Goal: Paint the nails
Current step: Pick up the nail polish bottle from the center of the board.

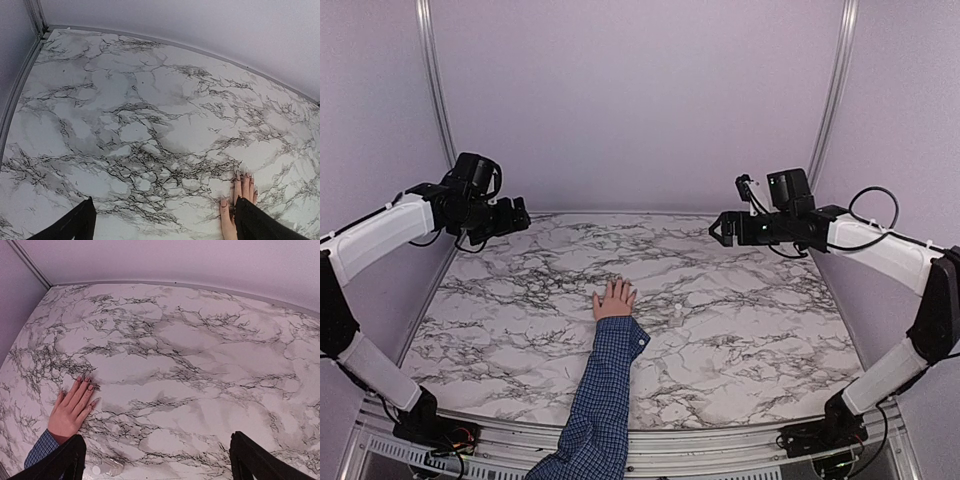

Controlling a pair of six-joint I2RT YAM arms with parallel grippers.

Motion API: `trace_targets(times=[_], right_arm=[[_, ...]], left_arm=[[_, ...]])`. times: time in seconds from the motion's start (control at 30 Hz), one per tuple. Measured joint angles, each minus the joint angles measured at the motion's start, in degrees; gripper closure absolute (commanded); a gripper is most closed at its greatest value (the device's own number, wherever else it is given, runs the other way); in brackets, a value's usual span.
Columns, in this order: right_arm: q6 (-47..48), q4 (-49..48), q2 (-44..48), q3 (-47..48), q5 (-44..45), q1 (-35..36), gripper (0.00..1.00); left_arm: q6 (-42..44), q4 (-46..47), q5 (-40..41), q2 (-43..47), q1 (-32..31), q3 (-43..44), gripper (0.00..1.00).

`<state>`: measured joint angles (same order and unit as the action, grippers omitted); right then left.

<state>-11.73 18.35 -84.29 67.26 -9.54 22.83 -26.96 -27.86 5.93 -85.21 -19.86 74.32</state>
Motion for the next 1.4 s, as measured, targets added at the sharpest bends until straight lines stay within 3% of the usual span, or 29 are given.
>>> trace_targets(times=[0.2, 0.53, 0.63, 0.9, 1.4], right_arm=[[3.5, -1.9, 4.6, -3.5, 0.7, 1.3, 0.01], [14.4, -3.1, 5.4, -3.6, -13.5, 2.1, 0.02], [18.1, 0.1, 3.1, -1.7, -15.5, 4.0, 0.08], [22.1, 8.1, -3.3, 2.3, -13.8, 10.5, 0.16], [26.6, 9.6, -8.9, 2.3, -12.8, 11.7, 0.29]], left_arm=[[2.7, -2.2, -1.0, -0.7, 0.0, 0.6, 0.01], [9.7, -1.3, -11.3, 6.1, -0.2, -5.0, 0.01], [10.9, -0.5, -14.1, 7.6, -0.3, -5.7, 0.01], [11.1, 1.3, -18.6, 8.4, -0.3, -7.9, 0.01], [10.8, 3.5, -22.6, 9.4, -0.3, -9.2, 0.01]])
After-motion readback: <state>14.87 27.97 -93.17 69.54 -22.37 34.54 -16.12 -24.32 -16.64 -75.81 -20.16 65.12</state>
